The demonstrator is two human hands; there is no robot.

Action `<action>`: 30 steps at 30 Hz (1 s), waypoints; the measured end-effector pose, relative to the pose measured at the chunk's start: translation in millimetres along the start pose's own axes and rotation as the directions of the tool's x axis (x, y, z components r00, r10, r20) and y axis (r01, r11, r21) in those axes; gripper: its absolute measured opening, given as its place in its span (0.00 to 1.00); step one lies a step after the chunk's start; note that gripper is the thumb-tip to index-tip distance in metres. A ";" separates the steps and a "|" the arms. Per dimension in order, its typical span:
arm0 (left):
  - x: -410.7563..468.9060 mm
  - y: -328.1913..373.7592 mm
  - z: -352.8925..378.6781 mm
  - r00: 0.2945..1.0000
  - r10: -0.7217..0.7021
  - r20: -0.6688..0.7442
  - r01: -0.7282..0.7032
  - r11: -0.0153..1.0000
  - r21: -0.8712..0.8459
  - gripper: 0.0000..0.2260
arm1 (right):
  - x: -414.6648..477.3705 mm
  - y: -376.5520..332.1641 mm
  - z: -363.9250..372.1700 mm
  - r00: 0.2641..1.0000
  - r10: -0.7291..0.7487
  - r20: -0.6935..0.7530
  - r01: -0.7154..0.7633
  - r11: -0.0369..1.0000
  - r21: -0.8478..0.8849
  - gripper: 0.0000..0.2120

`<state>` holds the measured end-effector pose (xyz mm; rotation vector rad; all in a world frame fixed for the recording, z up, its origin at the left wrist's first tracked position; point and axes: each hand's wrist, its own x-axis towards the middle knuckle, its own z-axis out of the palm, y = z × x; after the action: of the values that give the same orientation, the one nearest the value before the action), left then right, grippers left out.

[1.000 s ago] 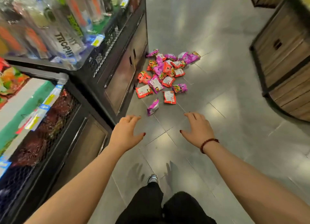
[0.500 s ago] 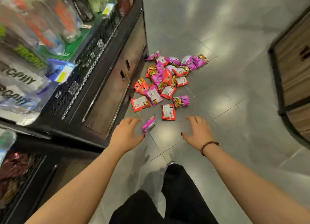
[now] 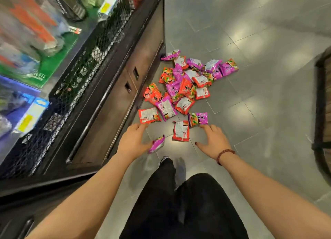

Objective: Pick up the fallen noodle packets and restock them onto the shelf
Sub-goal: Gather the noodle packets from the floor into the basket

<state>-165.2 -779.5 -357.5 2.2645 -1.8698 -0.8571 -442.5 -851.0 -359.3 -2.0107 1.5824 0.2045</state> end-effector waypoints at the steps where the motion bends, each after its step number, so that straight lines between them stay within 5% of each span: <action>1: 12.1 -2.0 0.1 1.000 -0.006 0.005 0.006 1.000 -0.012 0.31 | 13.9 1.8 -2.5 1.000 0.003 0.015 -0.004 1.000 0.008 0.31; 11: 111.9 -25.6 78.1 0.944 -0.310 0.117 0.327 0.928 -0.180 0.32 | 159.4 34.1 29.3 0.976 0.049 0.213 -0.099 0.968 0.231 0.28; 15: 154.4 -39.1 155.0 0.899 -0.436 0.051 0.437 0.877 -0.202 0.29 | 217.0 65.1 95.2 0.960 0.103 0.260 -0.197 0.910 0.366 0.20; 18: 190.1 -59.3 227.3 0.868 -0.495 -0.045 0.469 0.845 -0.259 0.34 | 259.5 89.4 152.1 0.941 0.092 0.327 -0.235 0.870 0.433 0.23; 30: 267.0 -168.4 440.5 0.779 -0.599 0.188 0.622 0.776 -0.105 0.51 | 385.2 193.6 367.6 0.795 0.356 0.492 -0.599 0.590 0.541 0.30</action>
<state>-195.6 -860.9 -892.4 2.7982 -1.0098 -1.2188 -430.4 -1013.9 -901.9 -0.8846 1.6293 0.1318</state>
